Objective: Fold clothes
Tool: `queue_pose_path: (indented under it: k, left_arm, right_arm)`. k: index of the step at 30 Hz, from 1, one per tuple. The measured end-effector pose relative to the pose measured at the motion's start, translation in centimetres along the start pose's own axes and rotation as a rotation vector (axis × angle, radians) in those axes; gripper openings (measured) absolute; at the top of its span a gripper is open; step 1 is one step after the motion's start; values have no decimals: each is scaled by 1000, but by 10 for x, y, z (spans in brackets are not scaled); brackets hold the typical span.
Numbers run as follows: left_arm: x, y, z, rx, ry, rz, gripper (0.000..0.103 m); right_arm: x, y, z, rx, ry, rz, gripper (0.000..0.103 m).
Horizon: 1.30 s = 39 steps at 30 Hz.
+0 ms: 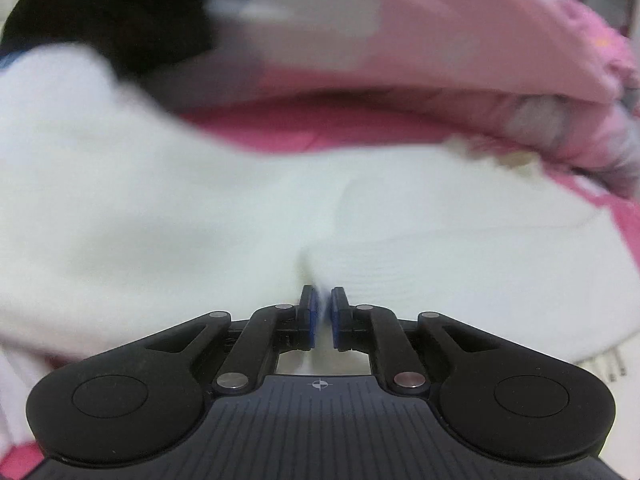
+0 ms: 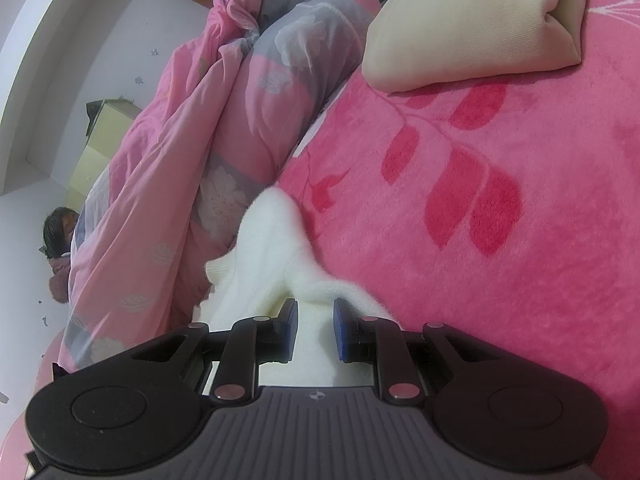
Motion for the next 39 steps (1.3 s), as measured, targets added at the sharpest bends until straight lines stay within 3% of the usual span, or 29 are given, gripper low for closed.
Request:
queue_pose_path:
  k: [5, 10, 12, 15, 17, 21, 24, 26, 31, 34, 36, 39]
  left_arm:
    - [11, -28, -22, 89, 124, -78, 33]
    - [8, -6, -34, -38, 143, 19, 33]
    - [1, 17, -33, -127, 118, 90, 34]
    - [-11, 41, -17, -202, 66, 138, 35]
    - [-19, 43, -1, -195, 42, 149, 35]
    - [-23, 35, 4, -234, 67, 142, 35]
    - [-26, 26, 5, -273, 72, 106, 36]
    - [-29, 20, 5, -300, 79, 77, 36]
    - [-27, 7, 9, -379, 78, -15, 36]
    - [-27, 5, 10, -401, 79, -38, 36]
    - [-27, 5, 11, -406, 81, -43, 36]
    - [-27, 4, 11, -415, 82, -52, 36]
  right_arm:
    - [-1, 0, 0, -3, 0, -4, 20]
    - [-2, -1, -1, -7, 1, -12, 20]
    - [-3, -1, -1, -10, 2, -17, 20]
    - [-3, -2, -1, -15, 3, -28, 20]
    - [-5, -4, -1, -22, 6, -44, 20]
    - [-7, -11, -5, -59, -4, -80, 20]
    - [-7, -35, -11, -129, -52, -163, 22]
    - [-3, -59, -11, -104, -84, -201, 22]
    - [17, -118, 32, -173, -110, -416, 21]
    - [7, -120, 75, -313, -135, -656, 20]
    - [-14, -98, 102, -391, -228, -763, 20]
    - [-12, -116, 105, -414, -252, -854, 19]
Point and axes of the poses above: each gripper's, at about its wrist camera, not at the fingertips, and z roughly the way its jaws point, y to its right, x to its top, the point moved 4 cm from there along z, roughly the way its jaws point, and after that the axes turned 1 degree about -z, right-handed, at the moved point
